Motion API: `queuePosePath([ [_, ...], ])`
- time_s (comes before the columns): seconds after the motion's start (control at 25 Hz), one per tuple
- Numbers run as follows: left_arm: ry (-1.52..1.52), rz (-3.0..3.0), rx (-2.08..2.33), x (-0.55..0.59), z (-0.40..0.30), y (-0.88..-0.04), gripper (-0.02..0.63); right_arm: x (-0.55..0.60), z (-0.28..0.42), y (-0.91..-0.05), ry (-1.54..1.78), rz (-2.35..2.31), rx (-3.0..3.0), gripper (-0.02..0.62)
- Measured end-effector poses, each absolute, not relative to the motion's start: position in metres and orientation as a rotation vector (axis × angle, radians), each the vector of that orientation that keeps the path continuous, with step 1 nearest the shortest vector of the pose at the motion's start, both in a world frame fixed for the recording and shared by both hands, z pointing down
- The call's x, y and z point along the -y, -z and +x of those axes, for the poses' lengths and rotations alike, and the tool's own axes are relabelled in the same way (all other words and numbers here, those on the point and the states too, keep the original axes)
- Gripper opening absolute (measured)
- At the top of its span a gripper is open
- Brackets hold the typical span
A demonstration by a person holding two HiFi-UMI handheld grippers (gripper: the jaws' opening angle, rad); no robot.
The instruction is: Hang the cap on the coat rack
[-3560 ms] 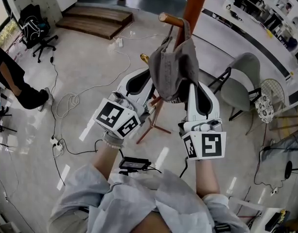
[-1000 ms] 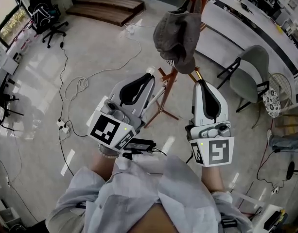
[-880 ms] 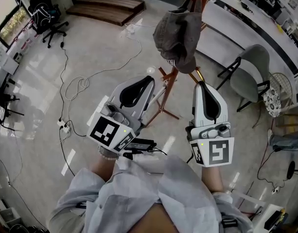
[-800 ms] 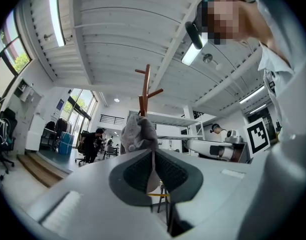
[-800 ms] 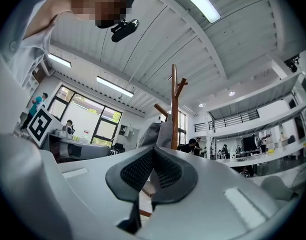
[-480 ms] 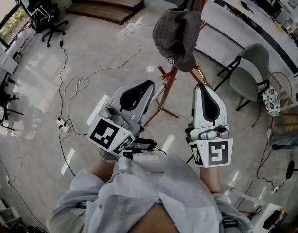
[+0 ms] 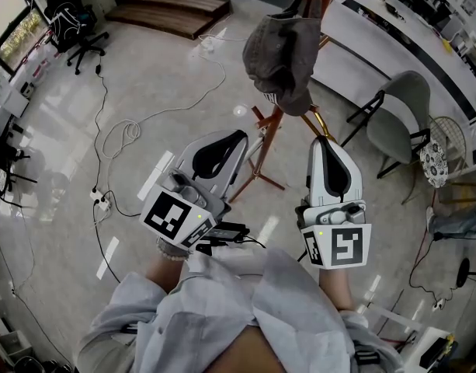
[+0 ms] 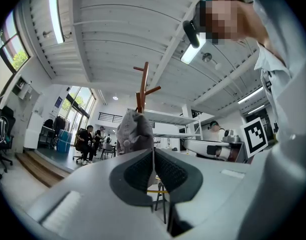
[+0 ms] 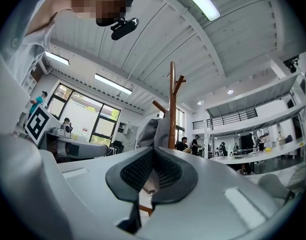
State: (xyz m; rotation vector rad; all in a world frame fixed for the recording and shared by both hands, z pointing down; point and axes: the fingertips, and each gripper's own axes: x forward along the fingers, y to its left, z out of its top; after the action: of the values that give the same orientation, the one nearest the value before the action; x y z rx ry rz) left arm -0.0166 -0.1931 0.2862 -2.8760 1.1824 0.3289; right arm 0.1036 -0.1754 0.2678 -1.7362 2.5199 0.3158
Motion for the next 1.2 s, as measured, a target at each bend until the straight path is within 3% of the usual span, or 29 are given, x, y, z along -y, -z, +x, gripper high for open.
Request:
queuePosePath([
  [1.2, -0.323, -2.893, -1.183, 0.1998, -0.0126, -0.2918, 0.015, 0.1807, 0.1012, -0.2731, -0.31, -1.738, -2.548, 0.006],
])
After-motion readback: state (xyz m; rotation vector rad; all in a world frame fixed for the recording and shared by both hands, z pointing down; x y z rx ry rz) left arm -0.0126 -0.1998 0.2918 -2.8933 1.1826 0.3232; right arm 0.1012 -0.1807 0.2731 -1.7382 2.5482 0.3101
